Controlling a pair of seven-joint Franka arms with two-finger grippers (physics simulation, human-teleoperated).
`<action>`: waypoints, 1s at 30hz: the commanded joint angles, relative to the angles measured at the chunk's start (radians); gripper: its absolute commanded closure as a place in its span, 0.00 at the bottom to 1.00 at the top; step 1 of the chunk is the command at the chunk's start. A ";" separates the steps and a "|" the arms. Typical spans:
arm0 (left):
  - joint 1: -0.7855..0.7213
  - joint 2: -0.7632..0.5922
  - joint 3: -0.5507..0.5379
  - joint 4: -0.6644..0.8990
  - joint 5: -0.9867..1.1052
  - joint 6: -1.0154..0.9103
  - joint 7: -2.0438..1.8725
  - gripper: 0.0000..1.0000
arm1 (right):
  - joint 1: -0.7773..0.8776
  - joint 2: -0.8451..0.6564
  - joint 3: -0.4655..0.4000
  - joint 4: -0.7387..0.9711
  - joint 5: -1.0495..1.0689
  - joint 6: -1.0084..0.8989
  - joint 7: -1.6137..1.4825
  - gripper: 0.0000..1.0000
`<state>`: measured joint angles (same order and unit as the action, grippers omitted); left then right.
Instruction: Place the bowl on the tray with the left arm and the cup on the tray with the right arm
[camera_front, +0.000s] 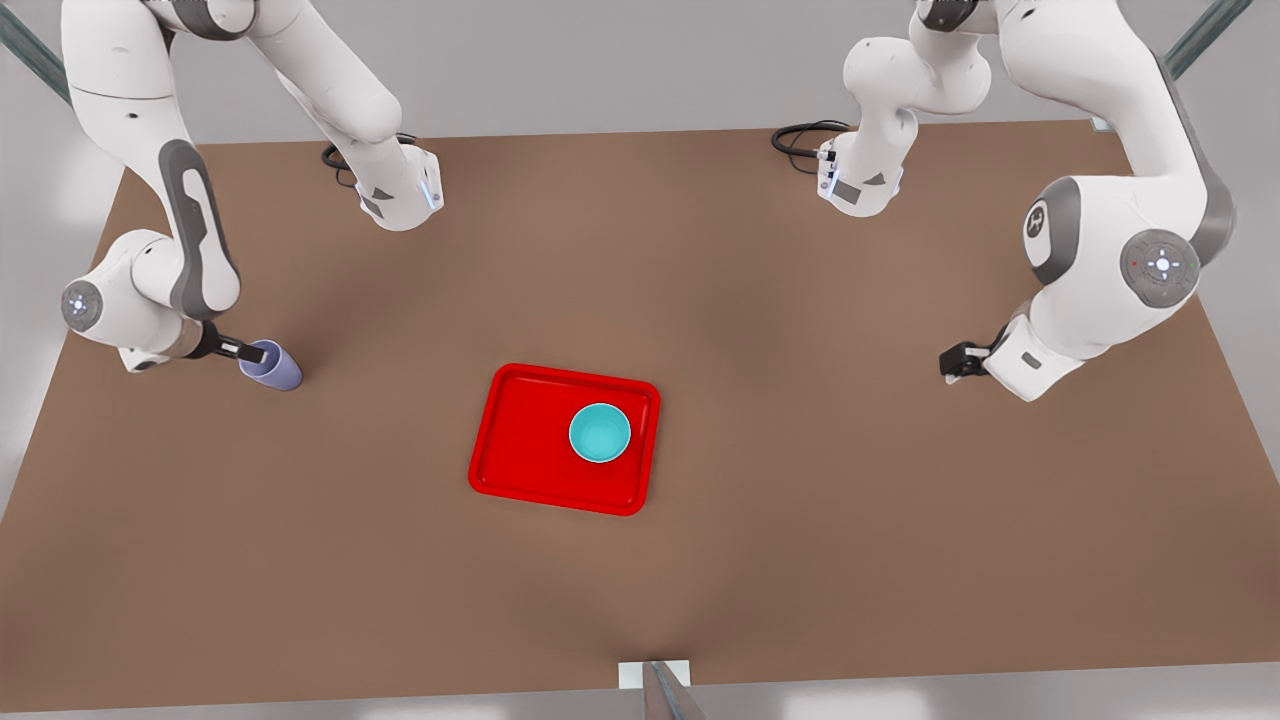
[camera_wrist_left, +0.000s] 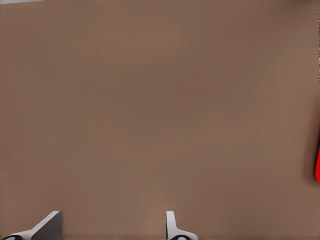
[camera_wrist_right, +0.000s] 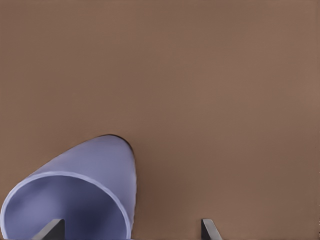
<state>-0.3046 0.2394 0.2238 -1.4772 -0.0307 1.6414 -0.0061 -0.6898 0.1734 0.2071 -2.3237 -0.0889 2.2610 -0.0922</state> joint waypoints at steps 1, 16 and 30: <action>0.002 0.000 0.000 0.000 0.005 0.000 0.000 0.00 | 0.001 0.000 0.000 0.000 0.000 0.000 0.000 0.00; 0.002 0.012 0.000 0.000 0.003 -0.008 -0.005 0.00 | -0.011 0.066 0.000 -0.020 -0.020 0.081 0.003 0.63; -0.011 0.012 0.000 -0.002 0.003 -0.029 -0.009 0.00 | -0.008 0.064 0.002 -0.019 -0.018 0.074 0.017 0.79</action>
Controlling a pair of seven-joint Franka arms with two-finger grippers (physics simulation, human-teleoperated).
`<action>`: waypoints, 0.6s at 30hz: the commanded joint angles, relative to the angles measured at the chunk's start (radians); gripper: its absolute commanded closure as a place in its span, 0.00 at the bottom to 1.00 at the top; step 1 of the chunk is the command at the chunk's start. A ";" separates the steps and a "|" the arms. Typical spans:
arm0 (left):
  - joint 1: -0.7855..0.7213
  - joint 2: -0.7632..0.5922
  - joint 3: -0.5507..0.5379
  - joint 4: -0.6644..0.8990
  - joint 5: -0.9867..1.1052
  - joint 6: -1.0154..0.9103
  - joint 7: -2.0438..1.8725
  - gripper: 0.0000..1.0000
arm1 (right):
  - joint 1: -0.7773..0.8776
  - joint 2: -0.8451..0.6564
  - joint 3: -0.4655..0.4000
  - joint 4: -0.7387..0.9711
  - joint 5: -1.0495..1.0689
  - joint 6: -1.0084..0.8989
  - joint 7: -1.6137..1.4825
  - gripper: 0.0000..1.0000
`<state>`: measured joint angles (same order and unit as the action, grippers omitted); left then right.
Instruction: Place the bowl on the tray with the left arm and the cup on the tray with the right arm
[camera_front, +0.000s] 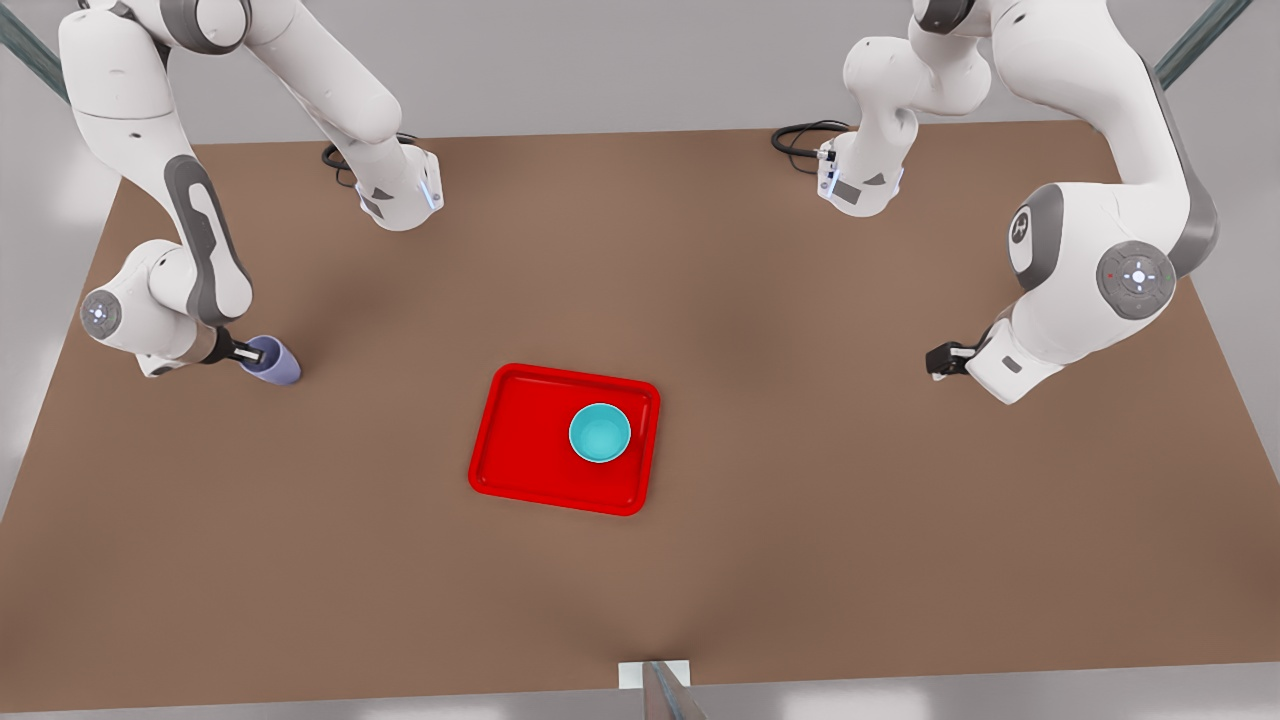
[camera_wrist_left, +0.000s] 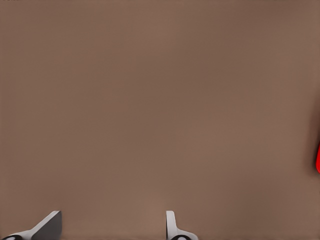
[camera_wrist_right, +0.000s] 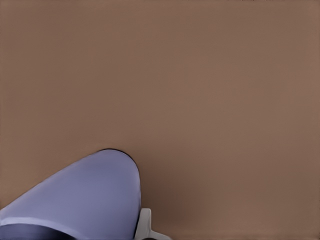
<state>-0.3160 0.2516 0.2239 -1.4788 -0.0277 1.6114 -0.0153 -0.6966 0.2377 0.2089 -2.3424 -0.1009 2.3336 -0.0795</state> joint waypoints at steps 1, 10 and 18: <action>0.000 0.000 0.000 0.000 0.000 0.001 0.000 0.00 | 0.003 -0.001 0.000 0.000 -0.006 -0.002 0.004 0.79; -0.006 0.000 0.000 0.000 0.000 -0.001 0.000 0.00 | 0.032 -0.021 0.141 0.327 0.006 -0.358 0.034 0.79; -0.006 0.000 0.000 0.000 0.000 -0.001 0.000 0.00 | 0.442 0.038 0.141 0.534 0.116 -0.408 0.351 0.79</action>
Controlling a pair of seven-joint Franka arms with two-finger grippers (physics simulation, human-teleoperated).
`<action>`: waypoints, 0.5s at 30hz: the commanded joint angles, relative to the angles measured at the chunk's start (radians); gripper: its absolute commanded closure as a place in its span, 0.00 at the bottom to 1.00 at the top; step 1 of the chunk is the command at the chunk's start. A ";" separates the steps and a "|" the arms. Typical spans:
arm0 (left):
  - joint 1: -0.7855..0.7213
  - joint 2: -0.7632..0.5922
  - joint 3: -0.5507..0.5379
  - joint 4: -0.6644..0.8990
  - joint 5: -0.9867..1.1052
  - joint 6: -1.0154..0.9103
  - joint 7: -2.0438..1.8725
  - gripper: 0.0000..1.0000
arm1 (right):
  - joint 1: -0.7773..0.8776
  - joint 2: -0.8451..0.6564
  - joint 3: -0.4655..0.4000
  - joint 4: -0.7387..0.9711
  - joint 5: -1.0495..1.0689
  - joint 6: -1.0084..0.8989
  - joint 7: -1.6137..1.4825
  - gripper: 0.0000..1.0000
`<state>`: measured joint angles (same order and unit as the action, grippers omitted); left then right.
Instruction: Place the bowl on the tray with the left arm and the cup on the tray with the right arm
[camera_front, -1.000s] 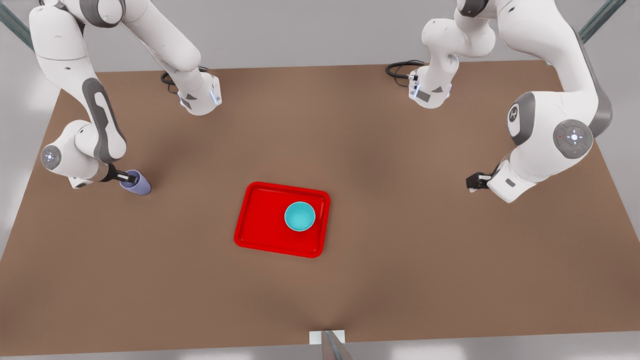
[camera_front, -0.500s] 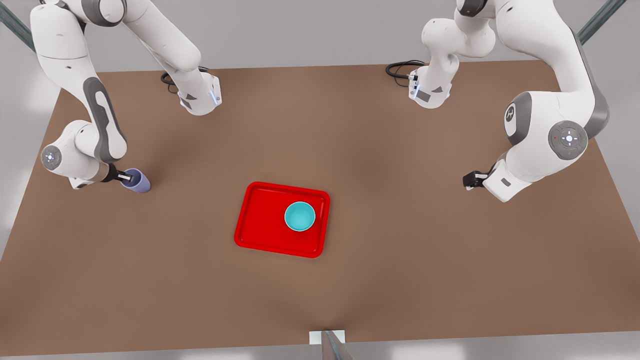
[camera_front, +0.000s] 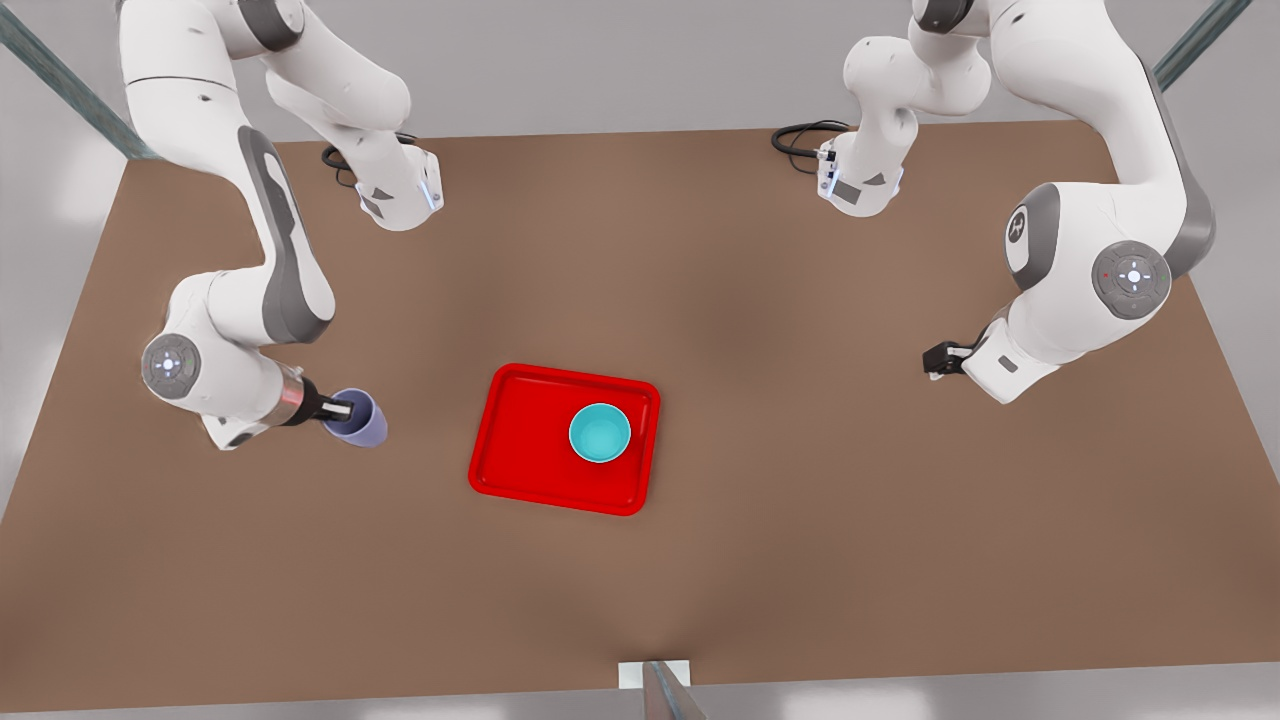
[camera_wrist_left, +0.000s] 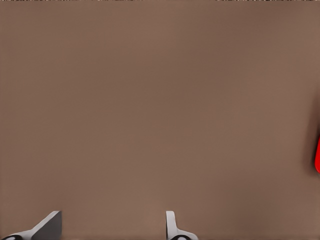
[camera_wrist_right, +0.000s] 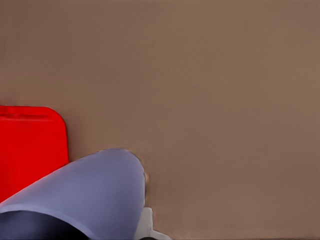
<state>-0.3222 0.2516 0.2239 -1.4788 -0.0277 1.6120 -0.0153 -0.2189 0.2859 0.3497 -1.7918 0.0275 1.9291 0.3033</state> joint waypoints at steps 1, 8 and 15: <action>0.000 0.001 0.000 0.000 0.000 -0.001 0.000 0.00 | 0.010 0.021 0.000 0.022 -0.008 -0.002 0.028 0.79; 0.000 0.005 0.000 -0.002 0.000 -0.001 -0.002 0.00 | 0.272 0.210 -0.001 0.250 0.045 -0.001 0.332 0.79; 0.000 0.011 0.000 -0.002 0.000 0.000 0.000 0.00 | 0.351 0.249 -0.001 0.252 0.031 0.013 0.439 0.79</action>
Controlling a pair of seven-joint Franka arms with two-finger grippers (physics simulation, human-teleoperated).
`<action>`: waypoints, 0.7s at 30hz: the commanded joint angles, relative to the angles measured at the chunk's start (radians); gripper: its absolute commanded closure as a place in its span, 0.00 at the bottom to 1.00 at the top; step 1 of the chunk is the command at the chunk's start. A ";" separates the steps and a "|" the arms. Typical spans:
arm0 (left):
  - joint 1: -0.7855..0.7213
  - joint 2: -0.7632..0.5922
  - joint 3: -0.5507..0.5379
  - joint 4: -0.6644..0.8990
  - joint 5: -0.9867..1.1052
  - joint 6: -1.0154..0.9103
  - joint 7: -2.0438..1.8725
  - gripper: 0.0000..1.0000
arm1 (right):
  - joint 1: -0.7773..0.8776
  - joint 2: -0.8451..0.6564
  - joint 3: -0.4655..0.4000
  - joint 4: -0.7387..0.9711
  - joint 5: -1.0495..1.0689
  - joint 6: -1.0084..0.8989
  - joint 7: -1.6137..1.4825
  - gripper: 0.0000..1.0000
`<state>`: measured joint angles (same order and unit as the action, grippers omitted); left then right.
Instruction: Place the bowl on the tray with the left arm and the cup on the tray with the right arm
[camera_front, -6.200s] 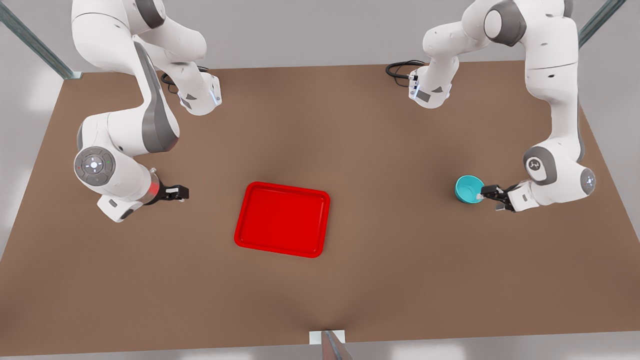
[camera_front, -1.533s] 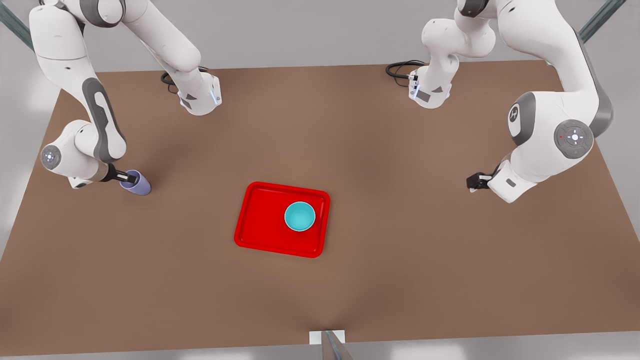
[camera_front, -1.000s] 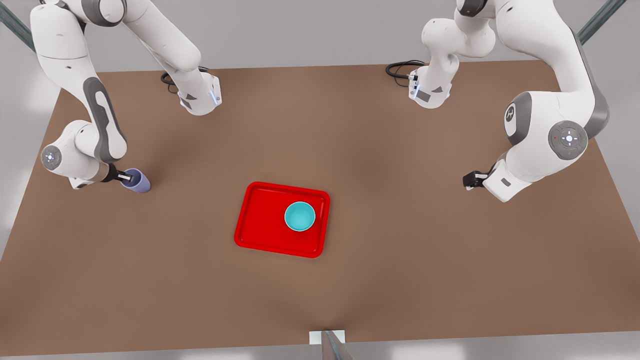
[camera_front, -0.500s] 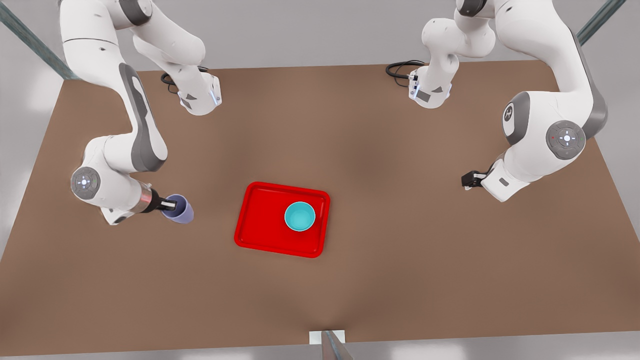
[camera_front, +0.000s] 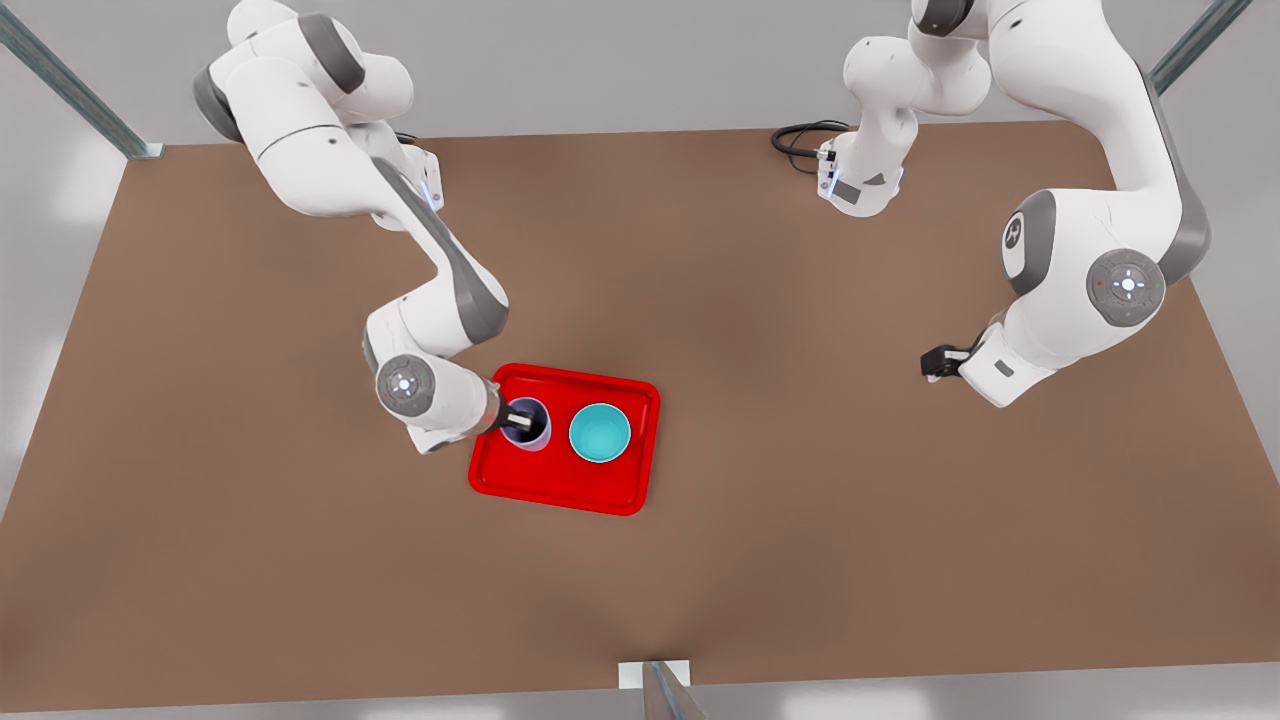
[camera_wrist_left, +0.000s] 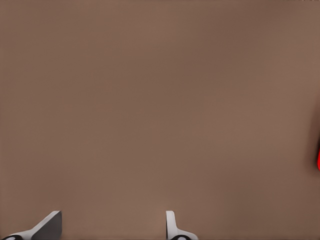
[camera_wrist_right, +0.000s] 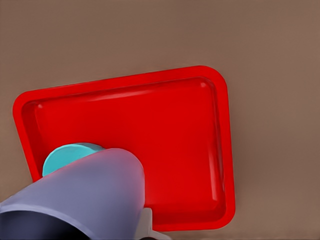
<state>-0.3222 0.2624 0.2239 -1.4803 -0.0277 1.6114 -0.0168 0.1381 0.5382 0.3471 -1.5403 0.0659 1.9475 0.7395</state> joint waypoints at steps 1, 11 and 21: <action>0.000 0.000 0.000 0.000 0.000 0.001 0.000 0.00 | 0.005 0.008 0.000 0.000 -0.008 0.002 0.003 0.79; 0.000 0.014 0.000 0.000 -0.001 0.001 0.001 0.00 | -0.046 0.046 -0.010 -0.052 -0.034 0.039 -0.009 0.79; 0.002 0.023 0.002 -0.006 -0.001 0.001 0.001 0.00 | -0.046 0.094 -0.010 -0.069 -0.043 0.062 -0.003 0.79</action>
<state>-0.3205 0.2854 0.2254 -1.4877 -0.0292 1.6122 -0.0153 0.0920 0.6318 0.3373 -1.6093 0.0310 2.0142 0.7320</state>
